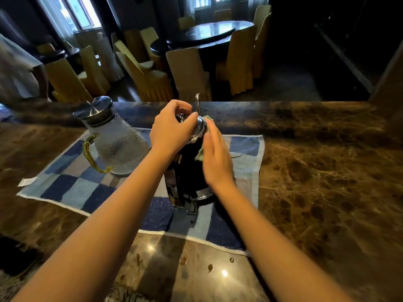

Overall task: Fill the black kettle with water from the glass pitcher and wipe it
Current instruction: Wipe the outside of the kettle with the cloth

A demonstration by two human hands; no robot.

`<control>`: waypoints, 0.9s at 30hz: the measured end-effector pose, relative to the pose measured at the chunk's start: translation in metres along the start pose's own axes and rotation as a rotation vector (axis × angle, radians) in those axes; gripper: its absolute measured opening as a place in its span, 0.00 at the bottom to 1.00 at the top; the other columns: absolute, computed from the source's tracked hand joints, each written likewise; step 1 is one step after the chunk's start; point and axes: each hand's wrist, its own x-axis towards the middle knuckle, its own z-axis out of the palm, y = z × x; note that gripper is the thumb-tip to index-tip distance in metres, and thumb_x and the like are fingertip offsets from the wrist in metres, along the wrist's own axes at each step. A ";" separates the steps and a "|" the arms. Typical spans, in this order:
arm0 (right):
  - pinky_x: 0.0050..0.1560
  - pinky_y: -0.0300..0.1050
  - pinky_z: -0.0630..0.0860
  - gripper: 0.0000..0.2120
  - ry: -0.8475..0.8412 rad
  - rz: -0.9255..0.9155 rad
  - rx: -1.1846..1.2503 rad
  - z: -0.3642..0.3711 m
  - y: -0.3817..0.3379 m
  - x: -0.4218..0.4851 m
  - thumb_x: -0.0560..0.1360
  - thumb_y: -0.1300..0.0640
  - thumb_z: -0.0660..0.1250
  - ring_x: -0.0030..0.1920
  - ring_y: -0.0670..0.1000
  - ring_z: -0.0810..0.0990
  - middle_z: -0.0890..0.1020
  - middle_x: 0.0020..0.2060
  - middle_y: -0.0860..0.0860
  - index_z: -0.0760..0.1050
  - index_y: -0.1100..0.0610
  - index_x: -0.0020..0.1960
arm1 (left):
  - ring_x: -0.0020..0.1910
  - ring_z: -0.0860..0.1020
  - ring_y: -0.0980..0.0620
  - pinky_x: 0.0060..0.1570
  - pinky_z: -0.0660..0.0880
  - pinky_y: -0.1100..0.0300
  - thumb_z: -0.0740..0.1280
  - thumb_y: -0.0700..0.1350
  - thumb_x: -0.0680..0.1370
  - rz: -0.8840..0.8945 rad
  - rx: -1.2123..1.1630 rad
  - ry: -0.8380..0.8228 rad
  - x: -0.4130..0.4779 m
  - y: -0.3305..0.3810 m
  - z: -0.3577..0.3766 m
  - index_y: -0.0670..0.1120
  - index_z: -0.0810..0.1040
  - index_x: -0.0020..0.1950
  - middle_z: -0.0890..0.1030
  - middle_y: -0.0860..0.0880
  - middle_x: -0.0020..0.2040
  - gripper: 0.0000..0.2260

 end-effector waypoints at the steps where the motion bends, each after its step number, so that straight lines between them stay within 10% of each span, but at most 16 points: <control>1: 0.72 0.53 0.62 0.23 -0.044 0.098 0.032 -0.004 0.007 0.014 0.82 0.44 0.44 0.72 0.51 0.67 0.71 0.71 0.50 0.65 0.47 0.73 | 0.51 0.79 0.56 0.55 0.76 0.52 0.68 0.50 0.73 0.000 -0.001 0.004 0.000 0.001 0.000 0.53 0.77 0.49 0.80 0.59 0.46 0.06; 9: 0.72 0.53 0.63 0.27 0.004 0.202 0.172 -0.005 0.031 -0.024 0.77 0.38 0.46 0.70 0.47 0.67 0.70 0.69 0.48 0.66 0.47 0.70 | 0.52 0.79 0.57 0.55 0.76 0.52 0.68 0.50 0.73 -0.015 -0.011 -0.011 0.001 0.000 0.000 0.55 0.77 0.49 0.80 0.59 0.47 0.06; 16: 0.63 0.26 0.62 0.23 -0.080 -0.016 0.277 -0.012 -0.011 0.000 0.82 0.47 0.48 0.65 0.34 0.62 0.62 0.68 0.42 0.52 0.50 0.75 | 0.51 0.79 0.58 0.54 0.76 0.53 0.68 0.51 0.73 -0.020 -0.013 -0.013 0.000 0.001 -0.001 0.55 0.76 0.49 0.80 0.59 0.48 0.06; 22: 0.72 0.52 0.63 0.21 -0.111 0.189 0.140 -0.012 0.029 0.016 0.82 0.43 0.44 0.71 0.47 0.67 0.71 0.70 0.46 0.66 0.42 0.70 | 0.52 0.78 0.57 0.55 0.76 0.53 0.68 0.50 0.74 -0.012 -0.014 -0.013 0.001 0.000 0.000 0.54 0.77 0.51 0.80 0.58 0.49 0.06; 27: 0.78 0.48 0.45 0.18 -0.013 -0.036 0.086 -0.001 0.030 -0.043 0.79 0.42 0.44 0.76 0.38 0.49 0.53 0.76 0.39 0.51 0.32 0.69 | 0.52 0.78 0.57 0.55 0.76 0.51 0.68 0.51 0.73 -0.011 0.000 -0.011 0.002 -0.001 0.001 0.56 0.76 0.49 0.80 0.59 0.48 0.05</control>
